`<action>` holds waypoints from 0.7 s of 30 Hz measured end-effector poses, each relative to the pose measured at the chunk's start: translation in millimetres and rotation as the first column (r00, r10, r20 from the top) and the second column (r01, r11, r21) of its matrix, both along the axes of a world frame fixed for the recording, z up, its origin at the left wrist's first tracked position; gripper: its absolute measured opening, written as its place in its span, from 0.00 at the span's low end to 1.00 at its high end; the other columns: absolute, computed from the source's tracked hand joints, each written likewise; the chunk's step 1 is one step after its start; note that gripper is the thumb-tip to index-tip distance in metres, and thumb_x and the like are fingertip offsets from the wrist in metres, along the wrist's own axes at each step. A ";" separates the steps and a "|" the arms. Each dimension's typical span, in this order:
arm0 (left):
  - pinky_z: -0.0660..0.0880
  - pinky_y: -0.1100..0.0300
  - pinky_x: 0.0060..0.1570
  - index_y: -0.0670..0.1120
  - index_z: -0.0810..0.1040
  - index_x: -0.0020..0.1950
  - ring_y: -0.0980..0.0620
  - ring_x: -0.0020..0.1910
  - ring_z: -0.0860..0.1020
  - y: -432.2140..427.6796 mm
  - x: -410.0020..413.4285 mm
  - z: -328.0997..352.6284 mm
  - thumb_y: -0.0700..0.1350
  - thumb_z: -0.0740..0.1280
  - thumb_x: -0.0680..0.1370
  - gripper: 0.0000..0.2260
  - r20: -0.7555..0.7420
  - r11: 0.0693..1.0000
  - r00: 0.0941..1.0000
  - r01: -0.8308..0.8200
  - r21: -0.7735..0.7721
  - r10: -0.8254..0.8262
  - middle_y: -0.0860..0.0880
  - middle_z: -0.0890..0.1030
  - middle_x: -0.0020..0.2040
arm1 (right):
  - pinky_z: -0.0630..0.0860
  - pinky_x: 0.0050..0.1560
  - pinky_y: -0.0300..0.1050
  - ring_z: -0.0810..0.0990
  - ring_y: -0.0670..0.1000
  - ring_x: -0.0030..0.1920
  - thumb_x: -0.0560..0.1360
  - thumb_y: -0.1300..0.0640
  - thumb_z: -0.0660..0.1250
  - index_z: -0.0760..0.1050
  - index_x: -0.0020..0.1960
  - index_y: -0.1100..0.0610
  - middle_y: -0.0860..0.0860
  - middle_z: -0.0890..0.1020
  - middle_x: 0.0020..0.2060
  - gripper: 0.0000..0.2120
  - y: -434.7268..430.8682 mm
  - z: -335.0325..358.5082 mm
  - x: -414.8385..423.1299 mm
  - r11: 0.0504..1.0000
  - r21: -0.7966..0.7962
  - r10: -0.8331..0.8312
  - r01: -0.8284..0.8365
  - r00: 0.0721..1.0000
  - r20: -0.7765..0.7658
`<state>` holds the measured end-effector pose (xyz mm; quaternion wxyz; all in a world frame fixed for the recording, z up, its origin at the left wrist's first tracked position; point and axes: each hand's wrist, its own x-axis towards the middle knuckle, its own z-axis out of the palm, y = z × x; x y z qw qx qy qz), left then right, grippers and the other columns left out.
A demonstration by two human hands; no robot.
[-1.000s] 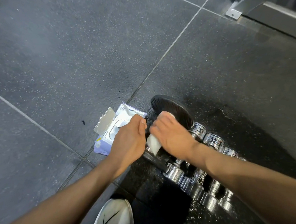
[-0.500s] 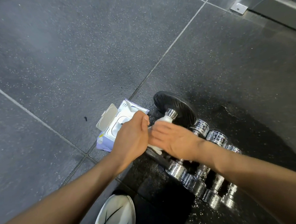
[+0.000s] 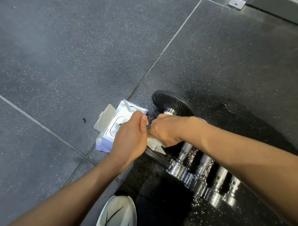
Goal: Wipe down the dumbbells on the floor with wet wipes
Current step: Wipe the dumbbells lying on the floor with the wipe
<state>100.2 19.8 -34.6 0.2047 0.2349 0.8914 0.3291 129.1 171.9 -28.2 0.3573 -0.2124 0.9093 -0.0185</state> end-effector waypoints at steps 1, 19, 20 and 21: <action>0.73 0.45 0.43 0.48 0.71 0.48 0.39 0.42 0.77 0.1 -0.1 -0.1 0.51 0.55 0.86 0.11 0.001 1.000 1.000 -0.001 0.003 0.001 0.48 0.78 0.38 | 0.65 0.69 0.51 0.74 0.55 0.61 0.78 0.60 0.66 0.65 0.76 0.53 0.51 0.77 0.58 0.27 -2.7 1.7 -0.9 0.999 0.047 0.023 -0.024 1.000 0.020; 0.72 0.47 0.44 0.51 0.70 0.46 0.41 0.42 0.77 -0.4 -2.0 -1.1 0.51 0.54 0.86 0.12 -0.004 1.000 1.000 0.017 -0.006 -0.017 0.52 0.75 0.36 | 0.76 0.63 0.41 0.81 0.44 0.54 0.80 0.65 0.65 0.83 0.50 0.50 0.44 0.85 0.49 0.12 -56.6 -24.8 108.8 -0.475 -0.617 -0.810 0.627 -0.038 0.585; 0.73 0.47 0.44 0.51 0.70 0.46 0.41 0.42 0.77 -0.6 -1.5 -1.0 0.51 0.54 0.86 0.12 -0.010 1.000 1.000 0.012 -0.006 -0.012 0.52 0.75 0.36 | 0.79 0.62 0.45 0.82 0.48 0.51 0.80 0.66 0.65 0.81 0.48 0.54 0.47 0.85 0.44 0.11 -61.6 -27.0 103.8 -0.611 -0.545 -0.724 0.574 -0.127 0.678; 0.73 0.47 0.44 0.51 0.70 0.46 0.41 0.42 0.77 -0.7 -1.1 -1.1 0.51 0.54 0.86 0.12 -0.013 1.000 1.000 0.004 -0.005 -0.004 0.52 0.76 0.35 | 0.81 0.60 0.48 0.83 0.51 0.50 0.79 0.67 0.64 0.79 0.48 0.57 0.52 0.85 0.44 0.09 -63.5 -29.4 99.2 -0.712 -0.473 -0.637 0.520 -0.195 0.745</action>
